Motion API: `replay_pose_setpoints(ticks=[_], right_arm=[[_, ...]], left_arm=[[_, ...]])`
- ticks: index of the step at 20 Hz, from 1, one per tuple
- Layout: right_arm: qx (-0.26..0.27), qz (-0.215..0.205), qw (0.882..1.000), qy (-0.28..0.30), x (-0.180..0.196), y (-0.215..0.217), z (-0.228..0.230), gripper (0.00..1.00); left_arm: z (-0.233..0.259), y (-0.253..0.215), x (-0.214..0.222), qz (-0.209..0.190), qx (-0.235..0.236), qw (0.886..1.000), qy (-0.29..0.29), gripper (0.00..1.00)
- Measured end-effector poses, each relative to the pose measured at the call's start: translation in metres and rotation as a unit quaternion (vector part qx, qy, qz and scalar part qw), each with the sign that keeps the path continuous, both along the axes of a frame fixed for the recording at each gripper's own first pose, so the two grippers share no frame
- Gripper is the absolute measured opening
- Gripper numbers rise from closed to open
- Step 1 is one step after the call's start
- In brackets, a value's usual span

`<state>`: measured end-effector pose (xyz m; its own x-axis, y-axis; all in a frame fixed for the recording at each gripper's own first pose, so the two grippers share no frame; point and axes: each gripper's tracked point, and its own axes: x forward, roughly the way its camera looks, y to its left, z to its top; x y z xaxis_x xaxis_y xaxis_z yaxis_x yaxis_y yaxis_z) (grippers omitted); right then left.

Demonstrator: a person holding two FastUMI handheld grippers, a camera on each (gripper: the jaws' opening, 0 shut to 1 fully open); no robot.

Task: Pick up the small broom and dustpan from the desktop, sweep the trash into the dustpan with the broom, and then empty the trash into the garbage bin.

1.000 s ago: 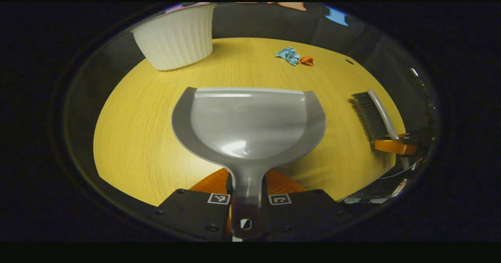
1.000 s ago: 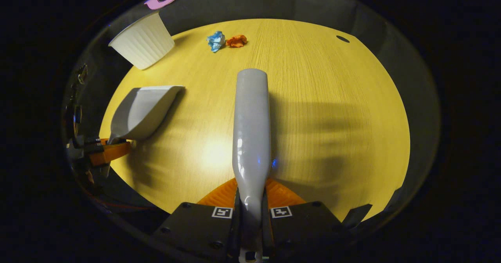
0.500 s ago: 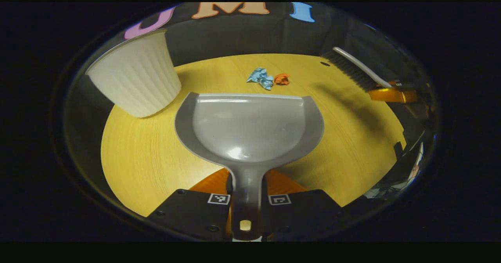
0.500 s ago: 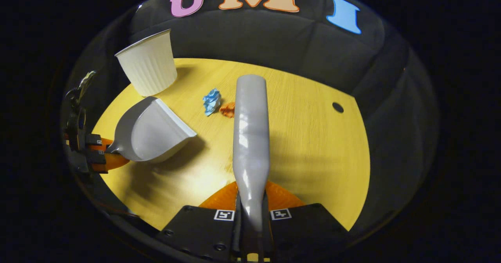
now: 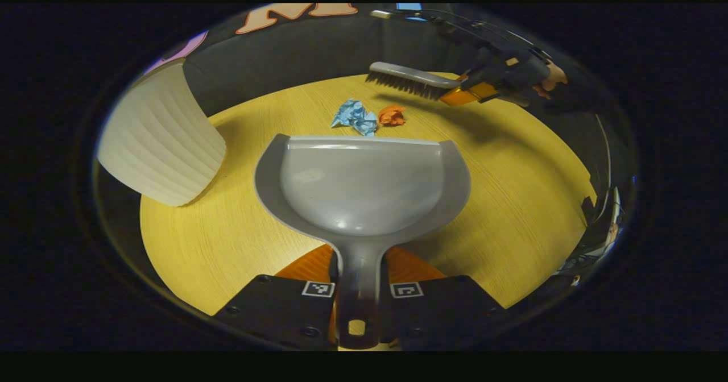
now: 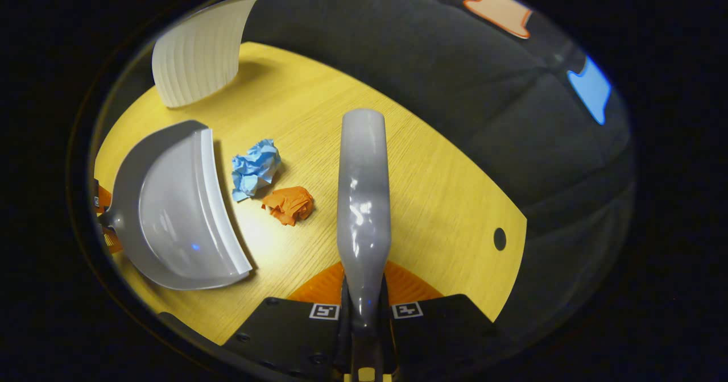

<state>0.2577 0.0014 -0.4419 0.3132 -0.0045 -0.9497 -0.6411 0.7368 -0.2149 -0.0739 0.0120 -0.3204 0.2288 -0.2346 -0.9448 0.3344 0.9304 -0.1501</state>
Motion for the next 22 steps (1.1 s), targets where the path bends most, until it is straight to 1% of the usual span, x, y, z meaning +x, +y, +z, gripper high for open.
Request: replay_pose_setpoints(ticks=[1,2,3,4,5,6,7,8,9,10,11,13,14,15,16,17,18,19,21,22], right_arm=[[-0.004,0.018,1.0,0.008,0.007,0.006,-0.01,0.16],[-0.002,0.039,0.999,0.014,0.009,0.014,-0.016,0.16],[-0.004,0.062,0.998,0.026,0.007,0.022,-0.028,0.18],[-0.001,0.092,0.995,0.045,0.001,0.029,-0.033,0.18],[0.002,0.122,0.991,0.049,-0.002,0.037,-0.029,0.16],[0.009,0.15,0.987,0.051,-0.003,0.044,-0.025,0.18],[0.033,0.161,0.984,0.073,-0.014,0.057,-0.02,0.18],[0.055,0.179,0.979,0.084,-0.025,0.069,-0.013,0.18],[0.072,0.205,0.971,0.095,-0.035,0.079,-0.005,0.16],[0.081,0.227,0.965,0.102,-0.043,0.087,0.006,0.18],[0.094,0.247,0.959,0.104,-0.049,0.095,0.018,0.16],[0.133,0.26,0.946,0.138,-0.056,0.105,0.048,0.18],[0.139,0.27,0.942,0.144,-0.059,0.106,0.06,0.18],[0.143,0.273,0.94,0.145,-0.055,0.105,0.073,0.18],[0.162,0.253,0.943,0.142,-0.062,0.102,0.084,0.18],[0.193,0.223,0.947,0.128,-0.058,0.105,0.104,0.17],[0.225,0.187,0.95,0.107,-0.049,0.104,0.127,0.18],[0.256,0.146,0.953,0.072,-0.036,0.101,0.15,0.18],[0.311,0.076,0.947,-0.009,-0.013,0.091,0.197,0.18],[0.333,0.044,0.94,-0.053,-0.001,0.081,0.224,0.18]], left_arm=[[0.0,0.0,0.0,-0.001,0.0,1.0,0.002,0.24],[0.001,0.0,-0.001,0.0,-0.001,1.0,0.002,0.22],[0.002,-0.001,0.0,-0.002,-0.003,1.0,0.002,0.21],[0.0,0.0,0.0,-0.004,-0.002,1.0,0.003,0.21],[-0.001,-0.001,0.001,-0.003,-0.004,1.0,0.002,0.19],[0.0,-0.003,0.002,-0.002,-0.008,1.0,-0.001,0.21],[0.0,-0.004,0.003,-0.006,-0.009,1.0,-0.002,0.21],[0.002,-0.002,0.002,-0.008,-0.01,1.0,-0.004,0.21],[0.003,-0.001,0.003,-0.012,-0.01,1.0,-0.006,0.21],[0.001,-0.001,0.001,-0.011,-0.011,1.0,-0.006,0.21],[0.001,-0.002,0.001,-0.01,-0.013,1.0,-0.006,0.21],[0.002,-0.003,0.003,-0.008,-0.014,1.0,-0.009,0.21],[0.002,-0.002,0.003,-0.008,-0.013,1.0,-0.015,0.24],[0.002,-0.003,0.004,-0.006,-0.012,1.0,-0.021,0.21],[0.001,-0.002,0.004,-0.003,-0.013,1.0,-0.028,0.21],[0.001,-0.002,0.003,0.005,-0.014,0.999,-0.033,0.21],[0.002,-0.003,0.005,0.015,-0.022,0.999,-0.044,0.21],[0.006,-0.004,0.009,0.025,-0.027,0.998,-0.059,0.22],[0.013,-0.002,0.02,0.037,-0.031,0.994,-0.099,0.21],[0.016,-0.001,0.024,0.043,-0.031,0.991,-0.121,0.21]])
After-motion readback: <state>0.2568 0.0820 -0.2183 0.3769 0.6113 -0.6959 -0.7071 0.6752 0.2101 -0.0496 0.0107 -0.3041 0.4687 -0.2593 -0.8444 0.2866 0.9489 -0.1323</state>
